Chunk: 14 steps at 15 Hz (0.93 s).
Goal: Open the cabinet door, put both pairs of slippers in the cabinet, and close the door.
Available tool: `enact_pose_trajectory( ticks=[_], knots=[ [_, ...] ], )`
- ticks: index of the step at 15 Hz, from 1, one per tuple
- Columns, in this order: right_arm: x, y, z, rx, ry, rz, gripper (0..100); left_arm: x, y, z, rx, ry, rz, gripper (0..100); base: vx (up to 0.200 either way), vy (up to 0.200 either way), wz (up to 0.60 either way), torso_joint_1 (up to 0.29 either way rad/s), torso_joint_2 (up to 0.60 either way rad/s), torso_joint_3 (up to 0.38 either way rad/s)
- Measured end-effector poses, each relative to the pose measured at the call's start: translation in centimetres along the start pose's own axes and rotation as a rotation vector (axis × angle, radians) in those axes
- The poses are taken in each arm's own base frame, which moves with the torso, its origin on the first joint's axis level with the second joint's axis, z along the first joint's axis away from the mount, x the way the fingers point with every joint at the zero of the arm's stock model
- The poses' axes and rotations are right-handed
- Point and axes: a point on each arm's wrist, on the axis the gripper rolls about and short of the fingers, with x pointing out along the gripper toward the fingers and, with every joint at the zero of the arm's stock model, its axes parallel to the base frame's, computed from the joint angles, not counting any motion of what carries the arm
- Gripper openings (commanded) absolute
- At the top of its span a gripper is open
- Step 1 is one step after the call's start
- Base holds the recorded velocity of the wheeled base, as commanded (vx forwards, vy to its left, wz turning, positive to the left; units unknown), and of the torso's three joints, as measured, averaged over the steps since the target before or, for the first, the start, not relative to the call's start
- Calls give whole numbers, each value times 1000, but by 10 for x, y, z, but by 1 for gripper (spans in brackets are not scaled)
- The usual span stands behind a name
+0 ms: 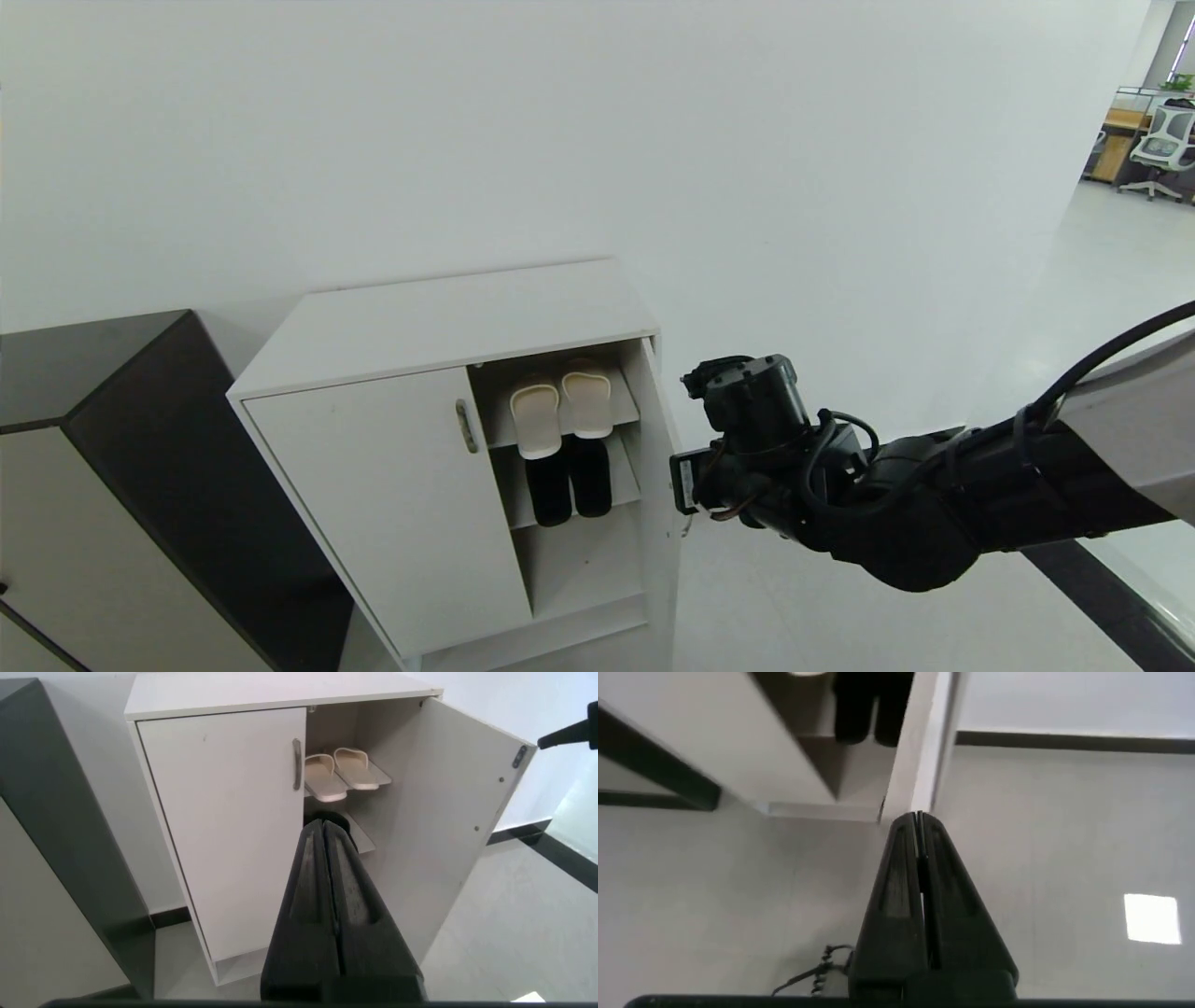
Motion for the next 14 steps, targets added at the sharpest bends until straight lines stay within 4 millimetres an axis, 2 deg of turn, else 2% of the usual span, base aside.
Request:
enact_pose_trajectory(
  ticks=[2,4,6,9,11,14],
  knots=[
    [-5,6,0,6,-7,18,0,0,0,0,0,0,1,0,0,0,0,0,0,0],
    [-4,3,2,13,-19,10,0,0,0,0,0,0,1,0,0,0,0,0,0,0],
    [2,-2,2,20,-23,-7,0,0,0,0,0,0,1,0,0,0,0,0,0,0],
    [17,1,0,18,-28,-7,0,0,0,0,0,0,1,0,0,0,0,0,0,0],
    [29,7,1,15,-36,2,0,0,0,0,0,0,1,0,0,0,0,0,0,0],
    [35,24,-3,10,-49,51,0,0,0,0,1,0,1,0,0,0,0,0,0,0]
  ],
)
